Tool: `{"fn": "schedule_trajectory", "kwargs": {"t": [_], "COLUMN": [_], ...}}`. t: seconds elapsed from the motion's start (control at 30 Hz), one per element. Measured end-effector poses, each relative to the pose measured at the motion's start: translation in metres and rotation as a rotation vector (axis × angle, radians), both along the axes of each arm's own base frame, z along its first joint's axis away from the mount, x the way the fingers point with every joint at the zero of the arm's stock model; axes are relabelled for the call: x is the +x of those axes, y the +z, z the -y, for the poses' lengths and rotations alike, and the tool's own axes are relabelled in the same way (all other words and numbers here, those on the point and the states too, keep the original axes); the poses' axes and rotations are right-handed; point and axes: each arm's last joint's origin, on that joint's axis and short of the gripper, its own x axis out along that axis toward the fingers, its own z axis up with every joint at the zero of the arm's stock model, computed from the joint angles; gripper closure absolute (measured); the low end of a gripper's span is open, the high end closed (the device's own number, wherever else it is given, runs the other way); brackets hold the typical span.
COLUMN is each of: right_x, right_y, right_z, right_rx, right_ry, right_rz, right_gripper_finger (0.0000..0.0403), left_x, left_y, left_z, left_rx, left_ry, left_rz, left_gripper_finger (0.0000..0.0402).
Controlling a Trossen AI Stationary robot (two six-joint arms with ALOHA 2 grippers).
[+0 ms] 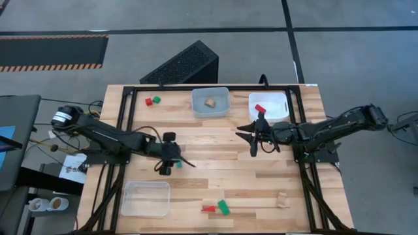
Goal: Sort & place blocks by color
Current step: Put the middle green block into the transparent bin
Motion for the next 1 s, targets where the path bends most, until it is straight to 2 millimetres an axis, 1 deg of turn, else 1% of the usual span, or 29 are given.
{"fn": "schedule_trajectory", "kwargs": {"t": [0.1,0.23,0.33,0.47,0.67,0.87,1.0], "right_x": [0.000,-0.001,-0.001,-0.001,-0.001,-0.001,-0.001], "right_y": [0.000,0.000,0.000,0.000,0.000,-0.001,-0.002], "right_z": [-0.004,-0.007,-0.007,-0.006,-0.006,-0.006,-0.006], "right_rx": [0.001,0.001,0.001,0.000,0.000,-0.002,-0.003], "right_ry": [0.020,0.032,0.032,0.030,0.029,0.029,0.029], "right_rz": [0.001,0.005,0.003,0.002,-0.001,-0.012,-0.020], "right_gripper_finger": [0.0269,0.0269,0.0269,0.0269,0.0269,0.0269,0.0269], "left_x": [0.009,0.011,0.015,0.025,0.036,0.041,0.041], "left_y": [-0.008,-0.026,-0.037,-0.038,-0.031,-0.024,-0.025], "left_z": [0.003,0.004,0.005,0.007,0.009,0.014,0.016], "left_rx": [0.072,0.173,0.187,0.224,0.273,0.324,0.323], "left_ry": [-0.131,-0.307,-0.371,-0.416,-0.528,-0.604,-0.668], "left_rz": [-0.078,-0.251,-0.314,-0.327,-0.312,-0.281,-0.288], "left_gripper_finger": [0.0223,0.0223,0.0223,0.0223,0.0223,0.0223,0.0223]}}
